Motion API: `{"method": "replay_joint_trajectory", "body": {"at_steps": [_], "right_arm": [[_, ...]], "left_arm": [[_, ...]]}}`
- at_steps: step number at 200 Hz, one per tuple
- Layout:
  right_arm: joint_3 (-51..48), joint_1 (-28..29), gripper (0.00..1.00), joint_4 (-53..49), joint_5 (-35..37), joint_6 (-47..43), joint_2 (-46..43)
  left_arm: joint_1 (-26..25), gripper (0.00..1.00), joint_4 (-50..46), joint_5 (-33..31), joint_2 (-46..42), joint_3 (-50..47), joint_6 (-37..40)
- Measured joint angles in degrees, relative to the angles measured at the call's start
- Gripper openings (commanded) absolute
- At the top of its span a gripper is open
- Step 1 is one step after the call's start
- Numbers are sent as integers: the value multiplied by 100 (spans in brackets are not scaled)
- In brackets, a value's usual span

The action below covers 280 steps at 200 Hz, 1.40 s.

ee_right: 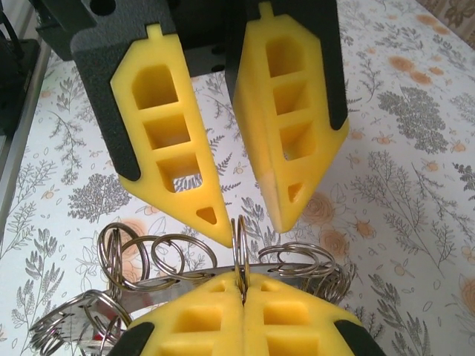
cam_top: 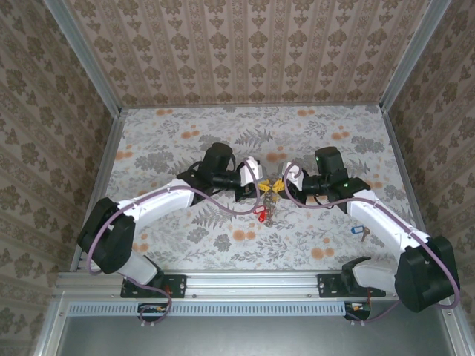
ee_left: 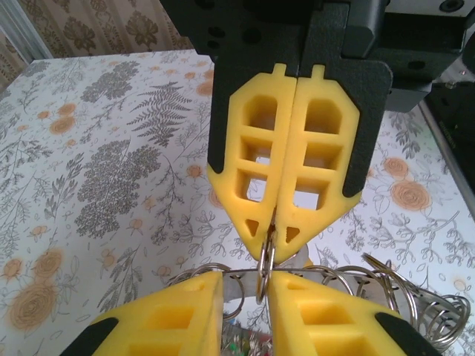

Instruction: Put the keys on the keyring

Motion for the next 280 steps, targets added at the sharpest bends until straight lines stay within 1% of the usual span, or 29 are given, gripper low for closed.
{"method": "replay_joint_trajectory", "body": {"at_steps": [62,87,108,123,139,152,179,196,223,246,280], "right_arm": [[81,133,1,-251,293,-90,-72],[109,181,1,-254,328,-129,-116],[109,181,1,-254,393,-129,-129],[109,181,2,-262,450,-129,-151],[109,181,6,-271,483,-129,-192],[107,181,10,-273,557,-129,-238],[-4,153,12,-70,568,-81,-337],[-120,92,15,162,398,98,-337],[-321,20,15,761,17,483,-337],[-398,-35,14,1084,-153,699,-334],[-400,-90,6,1156,-289,708,-334]], "left_arm": [[-146,22,-507,-310,2,238,304],[-214,13,-688,-404,13,343,413],[-258,0,-883,-437,68,470,525],[-284,0,-1032,-446,101,551,614],[-282,0,-1045,-446,103,564,632],[-282,0,-997,-444,103,564,629],[-234,0,-597,-264,72,382,474],[-151,0,-234,-15,50,170,247],[-57,0,186,282,44,-20,-83],[7,0,437,431,26,-79,-280],[50,0,693,509,-11,-186,-468]]}}
